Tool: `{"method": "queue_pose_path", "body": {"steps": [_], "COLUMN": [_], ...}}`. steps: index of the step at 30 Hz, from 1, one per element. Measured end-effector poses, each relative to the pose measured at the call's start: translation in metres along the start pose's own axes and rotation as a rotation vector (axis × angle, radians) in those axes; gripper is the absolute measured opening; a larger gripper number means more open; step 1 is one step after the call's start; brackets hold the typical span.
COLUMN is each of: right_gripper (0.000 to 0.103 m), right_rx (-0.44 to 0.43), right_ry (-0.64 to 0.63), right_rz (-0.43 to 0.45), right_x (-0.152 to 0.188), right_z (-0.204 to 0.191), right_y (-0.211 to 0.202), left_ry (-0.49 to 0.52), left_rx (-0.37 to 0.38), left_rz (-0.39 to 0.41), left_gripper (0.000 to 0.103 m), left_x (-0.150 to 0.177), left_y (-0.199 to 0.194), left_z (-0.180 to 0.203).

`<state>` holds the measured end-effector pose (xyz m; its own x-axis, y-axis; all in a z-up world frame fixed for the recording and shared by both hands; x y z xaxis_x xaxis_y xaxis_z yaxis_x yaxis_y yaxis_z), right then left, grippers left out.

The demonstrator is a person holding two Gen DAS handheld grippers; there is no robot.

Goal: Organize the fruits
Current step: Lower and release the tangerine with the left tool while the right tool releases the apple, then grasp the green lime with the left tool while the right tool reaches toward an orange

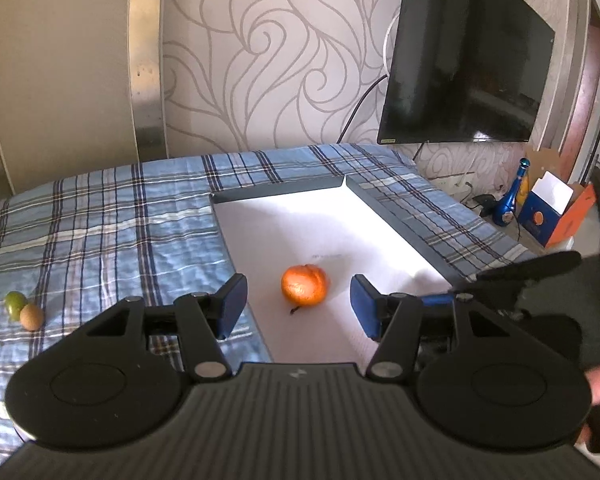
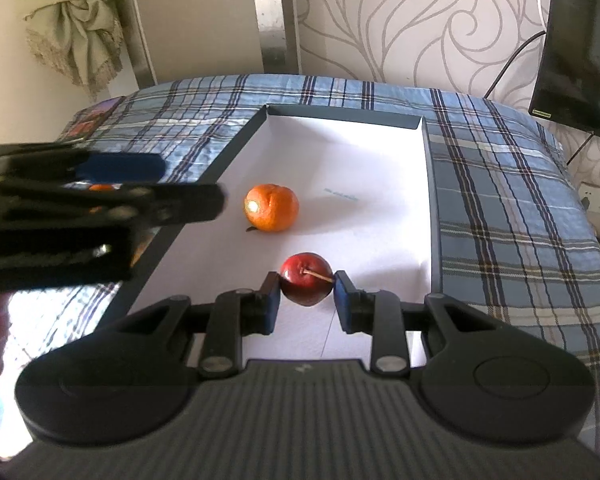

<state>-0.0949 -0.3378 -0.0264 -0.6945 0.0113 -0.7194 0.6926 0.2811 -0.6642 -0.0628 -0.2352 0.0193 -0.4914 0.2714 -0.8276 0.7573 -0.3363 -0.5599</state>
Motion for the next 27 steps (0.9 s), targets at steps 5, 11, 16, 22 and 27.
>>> {"method": "queue_pose_path", "body": {"steps": [5,11,16,22,27], "right_gripper": [0.032,0.033,0.044,0.048,0.048], "right_rx": [0.052,0.117,0.156,0.204,0.235], "right_ry": [0.012,0.056,0.106,0.116,0.145], "right_rz": [0.001,0.006,0.04,0.088,0.122], "right_x": [-0.001,-0.003,-0.007,-0.015,-0.018], "right_z": [0.001,0.003,0.006,0.006,0.003], "right_y": [0.007,0.015,0.015,0.008,-0.004], "left_ry": [0.023,0.015,0.004,-0.032,-0.068], "left_rx": [0.014,-0.027,-0.064,-0.114,-0.156], "left_rz": [0.011,0.01,-0.004,-0.024,-0.038], "left_gripper": [0.063,0.063,0.063,0.063,0.063], "left_x": [0.006,0.012,0.024,0.036,0.045], "left_y": [-0.012,-0.028,-0.038,-0.044,-0.04], "left_z": [-0.017,-0.063,-0.104,-0.151,-0.191]}}
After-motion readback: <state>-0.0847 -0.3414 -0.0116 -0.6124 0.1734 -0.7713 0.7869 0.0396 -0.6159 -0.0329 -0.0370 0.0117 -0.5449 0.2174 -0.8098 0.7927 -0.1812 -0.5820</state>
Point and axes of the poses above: each gripper's, at about its wrist camera, not at the fingertips, and y roughly the way its jaws point, z to its right, x to its underside, the point moved 10 cm from there along y, roughly the way its jaws point, and after that the axes turned 11 degrees about -x, right-handed, at the moved point
